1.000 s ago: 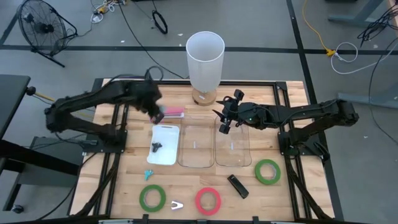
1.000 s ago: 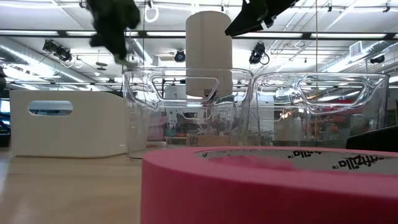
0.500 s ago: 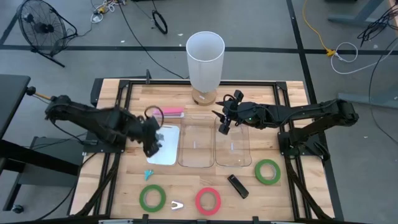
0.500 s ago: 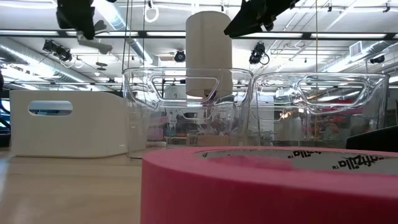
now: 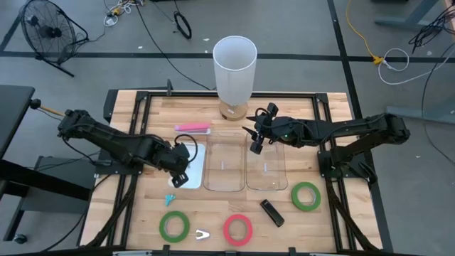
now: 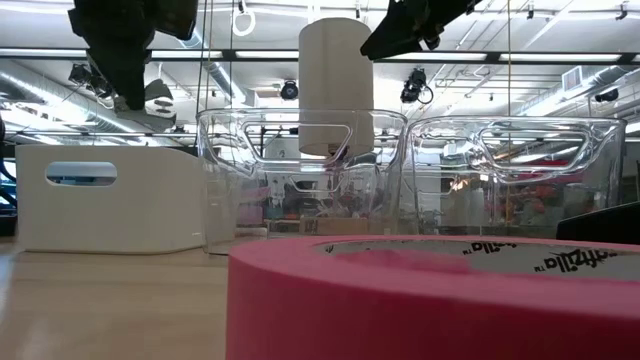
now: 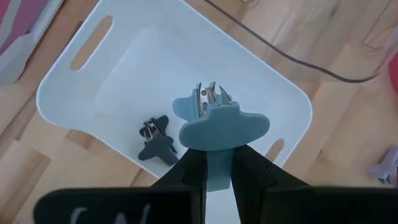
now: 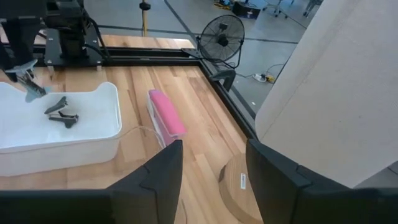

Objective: Pick and place Stapler, Stapler remover, tape
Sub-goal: Put the top blue staple remover into the white bin, then put the pink stapler into the right transparent bin

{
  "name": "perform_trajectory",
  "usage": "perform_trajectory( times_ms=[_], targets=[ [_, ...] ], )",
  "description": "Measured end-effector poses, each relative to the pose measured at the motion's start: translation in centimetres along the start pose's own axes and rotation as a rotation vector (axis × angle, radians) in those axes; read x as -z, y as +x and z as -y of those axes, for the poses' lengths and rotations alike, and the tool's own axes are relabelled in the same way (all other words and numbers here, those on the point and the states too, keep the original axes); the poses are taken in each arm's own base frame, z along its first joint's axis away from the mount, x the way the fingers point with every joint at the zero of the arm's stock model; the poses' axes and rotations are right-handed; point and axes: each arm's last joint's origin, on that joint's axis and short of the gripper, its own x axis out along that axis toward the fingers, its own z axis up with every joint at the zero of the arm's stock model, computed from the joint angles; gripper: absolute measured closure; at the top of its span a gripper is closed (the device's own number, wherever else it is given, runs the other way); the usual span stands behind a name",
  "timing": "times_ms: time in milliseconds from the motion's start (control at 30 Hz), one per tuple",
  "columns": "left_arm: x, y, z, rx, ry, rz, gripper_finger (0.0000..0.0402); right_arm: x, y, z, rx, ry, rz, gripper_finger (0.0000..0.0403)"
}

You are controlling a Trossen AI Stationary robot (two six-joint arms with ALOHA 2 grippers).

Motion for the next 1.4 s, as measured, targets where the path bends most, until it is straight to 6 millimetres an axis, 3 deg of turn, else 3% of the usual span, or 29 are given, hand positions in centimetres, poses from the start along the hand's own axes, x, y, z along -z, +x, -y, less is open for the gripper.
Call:
perform_trajectory(
  times_ms=[333,533,667,833,1000,1200,1400],
  targets=[
    [-0.1,0.0,-0.1,-0.025,0.010,0.026,0.0285,0.0,0.0,0.0,0.000,-0.010,-0.001,0.0227],
    [-0.2,0.0,-0.2,-0.070,0.054,0.065,0.0269,0.1,0.0,0.0,0.000,-0.027,-0.006,0.0227],
    [-0.6,0.0,-1.1,-0.211,0.092,0.143,0.0269,0.1,0.0,0.0,0.000,-0.028,-0.005,0.0227],
    [-2.3,0.2,-4.1,-0.404,0.100,0.149,0.0271,0.1,0.0,0.0,0.000,-0.027,-0.005,0.0227],
    [-4.8,0.7,-7.9,-0.462,0.143,0.074,0.0271,0.1,0.0,0.0,0.000,-0.027,-0.005,0.0227],
    [-7.9,1.0,-12.4,-0.283,0.211,0.067,0.0271,0.1,0.0,0.0,0.000,-0.032,-0.006,0.0227],
    [-8.8,1.3,-15.5,-0.122,0.352,0.040,0.0271,0.3,0.0,0.0,-0.002,-0.044,-0.027,0.0227]
  ],
)
